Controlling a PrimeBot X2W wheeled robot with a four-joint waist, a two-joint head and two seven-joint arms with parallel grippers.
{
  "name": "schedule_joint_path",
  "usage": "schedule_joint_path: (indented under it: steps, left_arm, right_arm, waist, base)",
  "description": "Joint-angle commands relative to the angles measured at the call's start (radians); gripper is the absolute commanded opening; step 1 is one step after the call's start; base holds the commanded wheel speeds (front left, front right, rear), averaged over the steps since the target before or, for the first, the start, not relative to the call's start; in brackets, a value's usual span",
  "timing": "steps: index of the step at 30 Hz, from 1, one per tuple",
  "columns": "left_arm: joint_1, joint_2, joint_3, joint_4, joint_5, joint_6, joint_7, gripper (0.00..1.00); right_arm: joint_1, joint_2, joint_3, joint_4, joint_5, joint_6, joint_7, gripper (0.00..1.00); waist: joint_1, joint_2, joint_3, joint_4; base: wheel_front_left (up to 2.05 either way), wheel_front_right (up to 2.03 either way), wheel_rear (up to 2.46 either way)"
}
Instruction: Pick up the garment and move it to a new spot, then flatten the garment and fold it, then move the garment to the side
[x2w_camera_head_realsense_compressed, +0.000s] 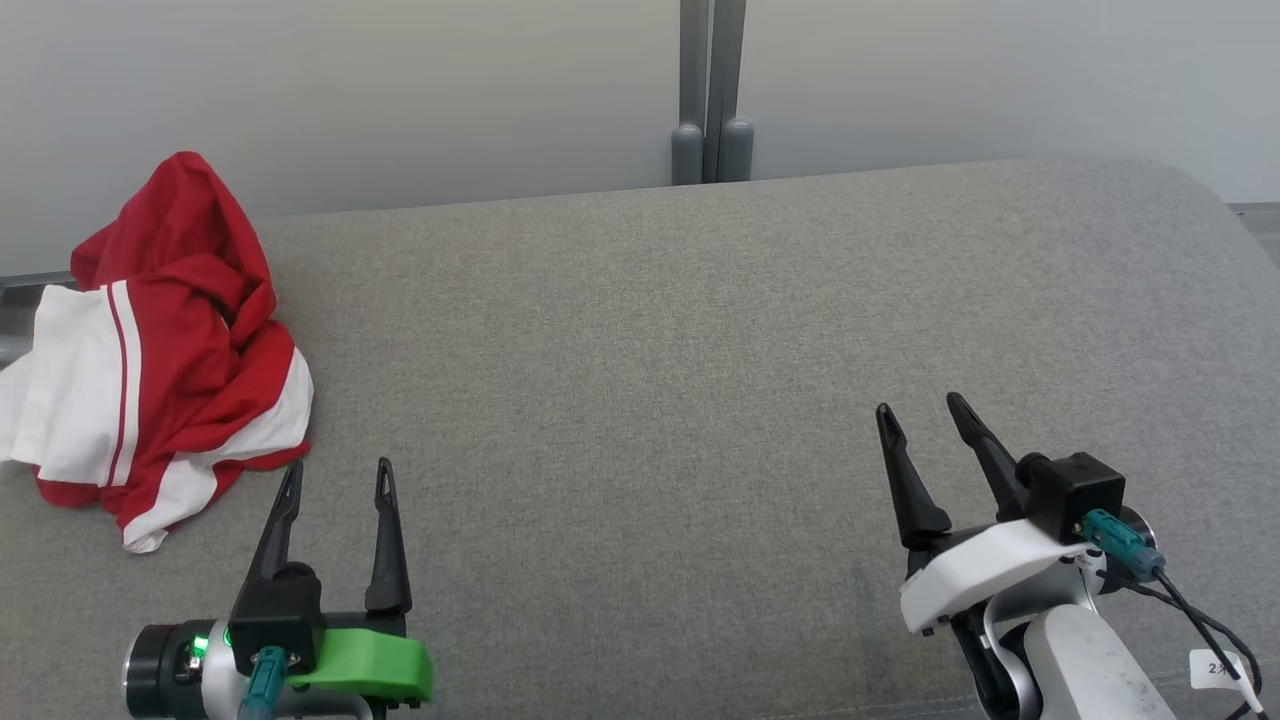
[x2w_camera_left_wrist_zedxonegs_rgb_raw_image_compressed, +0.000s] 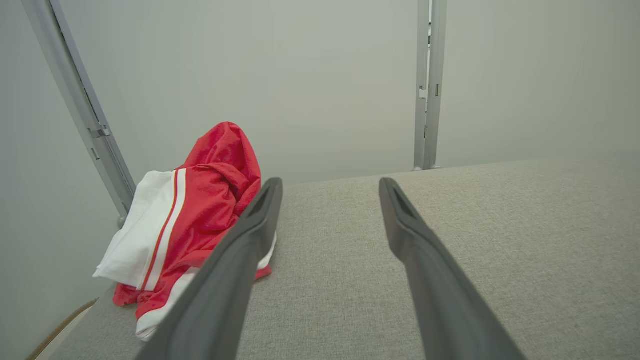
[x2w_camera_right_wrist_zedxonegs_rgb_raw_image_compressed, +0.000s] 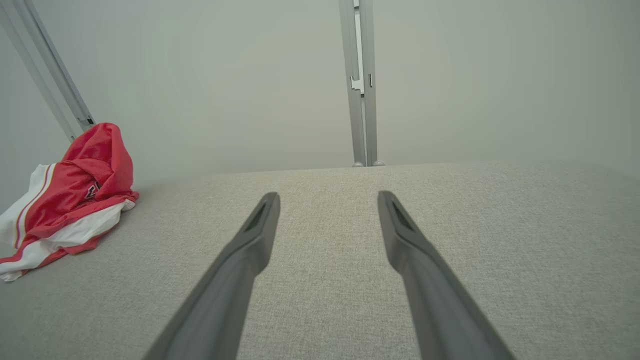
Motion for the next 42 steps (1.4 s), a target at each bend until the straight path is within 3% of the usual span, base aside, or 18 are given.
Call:
schedule_joint_path:
  steps: [1, 29, 42]
  left_arm:
    - [0.010, -0.002, 0.003, -0.003, -0.005, -0.001, -0.003, 1.00]
    - [-0.003, 0.010, -0.010, 0.051, -0.006, -0.016, 0.004, 1.00]
    - [-0.010, 0.017, -0.014, 0.046, -0.019, -0.001, 0.007, 1.00]
  right_arm:
    - [0.011, -0.005, 0.001, 0.004, 0.015, 0.000, -0.007, 1.00]
    - [0.003, -0.005, 0.001, 0.020, 0.003, 0.000, 0.024, 1.00]
    - [0.017, -0.005, -0.006, -0.001, -0.002, 0.000, 0.041, 1.00]
  waist:
    - [0.0000, 0.0000, 0.000, 0.000]
    - [0.0000, 0.0000, -0.004, -0.007]
    - [0.0000, 0.0000, -0.006, -0.002]
  base:
    - [0.00, 0.00, 0.00]
    - [0.00, 0.00, 0.00]
    - [0.00, 0.00, 0.00]
